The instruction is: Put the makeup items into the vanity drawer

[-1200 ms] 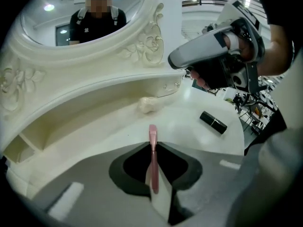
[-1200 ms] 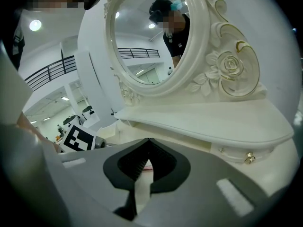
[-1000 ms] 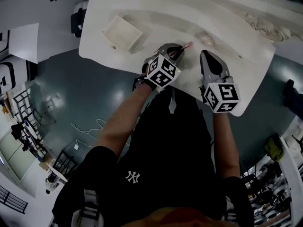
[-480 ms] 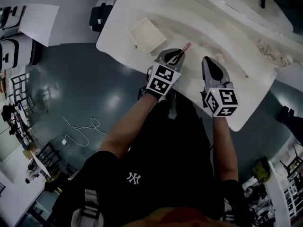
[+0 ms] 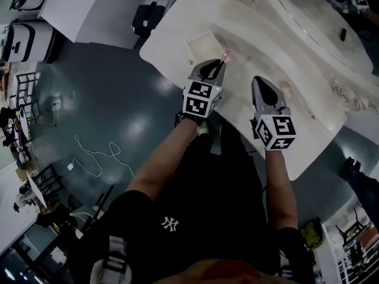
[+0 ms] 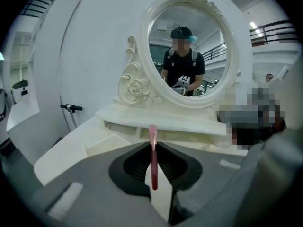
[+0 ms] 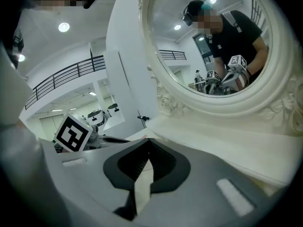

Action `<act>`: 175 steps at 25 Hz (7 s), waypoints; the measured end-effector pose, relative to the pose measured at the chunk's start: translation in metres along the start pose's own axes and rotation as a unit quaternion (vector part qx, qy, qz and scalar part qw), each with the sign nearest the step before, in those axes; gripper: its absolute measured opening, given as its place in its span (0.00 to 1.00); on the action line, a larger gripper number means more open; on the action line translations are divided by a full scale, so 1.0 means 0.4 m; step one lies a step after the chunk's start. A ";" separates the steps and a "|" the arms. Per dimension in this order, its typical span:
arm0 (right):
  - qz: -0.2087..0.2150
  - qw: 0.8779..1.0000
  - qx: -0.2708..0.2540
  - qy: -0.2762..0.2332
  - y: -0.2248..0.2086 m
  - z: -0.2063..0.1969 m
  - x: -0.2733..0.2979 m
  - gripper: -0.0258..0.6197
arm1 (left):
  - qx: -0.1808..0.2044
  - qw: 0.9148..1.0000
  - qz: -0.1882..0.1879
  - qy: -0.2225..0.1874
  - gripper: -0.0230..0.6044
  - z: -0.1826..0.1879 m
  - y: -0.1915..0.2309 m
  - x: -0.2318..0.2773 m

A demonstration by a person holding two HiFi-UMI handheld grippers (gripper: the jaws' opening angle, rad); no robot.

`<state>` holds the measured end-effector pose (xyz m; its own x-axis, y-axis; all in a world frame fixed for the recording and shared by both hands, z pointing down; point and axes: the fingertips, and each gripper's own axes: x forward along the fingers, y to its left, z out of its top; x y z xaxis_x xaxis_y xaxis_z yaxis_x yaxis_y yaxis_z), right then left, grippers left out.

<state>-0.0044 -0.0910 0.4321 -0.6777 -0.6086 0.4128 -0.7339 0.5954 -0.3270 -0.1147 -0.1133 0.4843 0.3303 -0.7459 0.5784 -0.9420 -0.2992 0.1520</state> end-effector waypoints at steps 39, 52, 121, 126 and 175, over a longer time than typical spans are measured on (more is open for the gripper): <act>-0.051 0.998 0.019 -0.001 0.006 -0.019 -0.027 0.08 | -0.015 0.998 0.023 -0.050 0.04 0.078 0.060 -0.020; -0.190 0.977 0.080 -0.051 -0.106 -0.110 -0.321 0.08 | 0.089 0.987 -0.136 -0.007 0.04 -0.061 -0.340 -0.027; -0.164 0.978 0.099 -0.080 -0.086 -0.188 -0.407 0.08 | 0.108 0.982 -0.144 0.061 0.19 -0.182 -0.564 -0.005; -0.139 0.984 0.077 -0.076 -0.033 -0.143 -0.350 0.07 | 0.085 0.988 -0.119 0.042 0.19 -0.128 -0.478 -0.041; 0.060 0.998 0.007 0.026 0.048 -0.015 0.182 0.07 | -0.092 0.986 0.137 0.038 0.20 -0.027 0.191 0.060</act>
<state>-0.0675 -0.1206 0.4608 -0.7581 -0.5052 0.4124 -0.6480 0.6550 -0.3887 -0.1795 -0.1478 0.5186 0.0630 -0.7350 0.6752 -0.9923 0.0259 0.1208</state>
